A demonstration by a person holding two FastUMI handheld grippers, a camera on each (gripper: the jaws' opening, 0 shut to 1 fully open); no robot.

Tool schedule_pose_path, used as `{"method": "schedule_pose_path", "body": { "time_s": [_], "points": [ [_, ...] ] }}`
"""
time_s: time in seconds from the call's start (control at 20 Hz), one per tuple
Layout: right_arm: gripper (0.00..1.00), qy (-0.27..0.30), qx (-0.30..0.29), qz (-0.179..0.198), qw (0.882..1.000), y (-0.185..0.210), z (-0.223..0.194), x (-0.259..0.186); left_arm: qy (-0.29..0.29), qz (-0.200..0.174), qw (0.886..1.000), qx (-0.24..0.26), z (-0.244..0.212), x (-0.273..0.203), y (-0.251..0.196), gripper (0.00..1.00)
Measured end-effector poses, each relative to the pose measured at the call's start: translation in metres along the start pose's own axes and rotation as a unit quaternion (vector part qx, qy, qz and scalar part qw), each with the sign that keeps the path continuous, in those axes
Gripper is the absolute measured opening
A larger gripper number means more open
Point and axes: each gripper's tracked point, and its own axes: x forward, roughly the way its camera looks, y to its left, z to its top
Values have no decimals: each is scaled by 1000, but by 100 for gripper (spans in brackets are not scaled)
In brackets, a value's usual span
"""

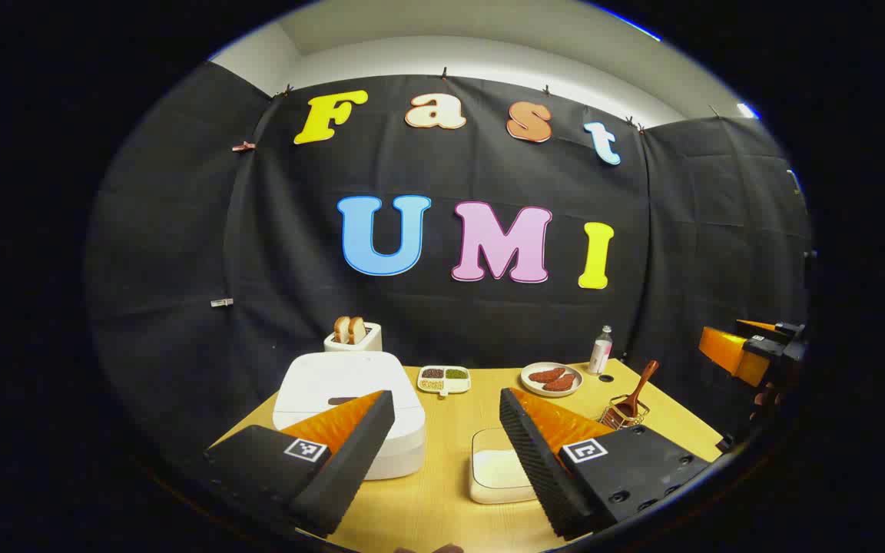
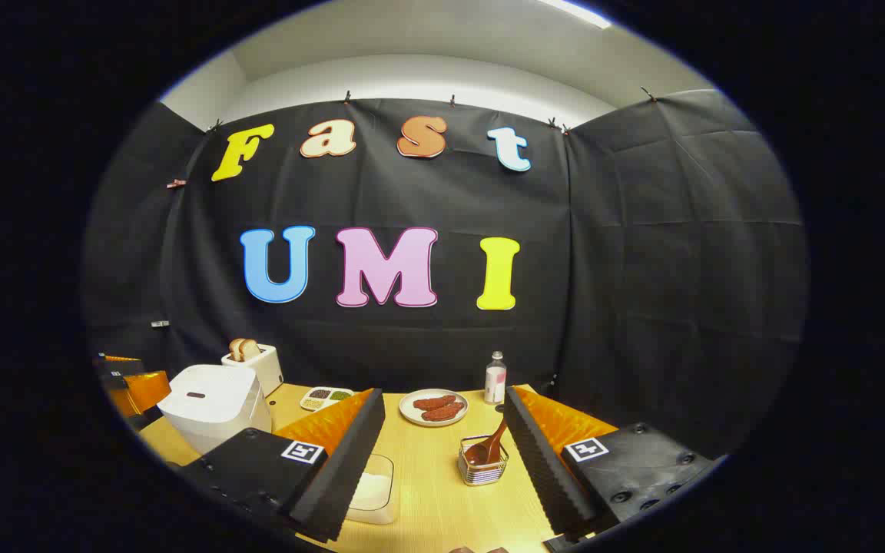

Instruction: Close the left gripper, press the button to open the rice cooker; take a wooden spoon from the chopstick holder with the right hand, scoop a spoonful of rice and pour it into the rice cooker, then put the wooden spoon back into the chopstick holder.

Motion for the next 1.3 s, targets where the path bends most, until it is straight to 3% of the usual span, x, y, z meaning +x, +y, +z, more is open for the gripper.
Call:
{"method": "schedule_pose_path", "body": {
  "time_s": [0.4, 0.65, 0.85, 1.05, 1.3],
  "points": [
    [98, 9, -5, 17, 1000, -5, -7, 18, 10, 12, 1000, 6, -3, 21, 2, 96],
    [98, 1, -47, 22, 999, -12, -15, 28, 27, 33, 999, -17, -12, 30, -1, 96],
    [98, 27, -29, 38, 999, -18, -35, 39, 33, 46, 998, -21, -15, 35, -5, 95],
    [98, 32, -31, 55, 997, -22, -41, 45, 14, 75, 997, -2, 3, 36, 18, 95],
    [98, 25, -26, 37, 999, -29, -42, 42, 1, 100, 995, 7, 16, 41, 65, 92]
  ]
}}
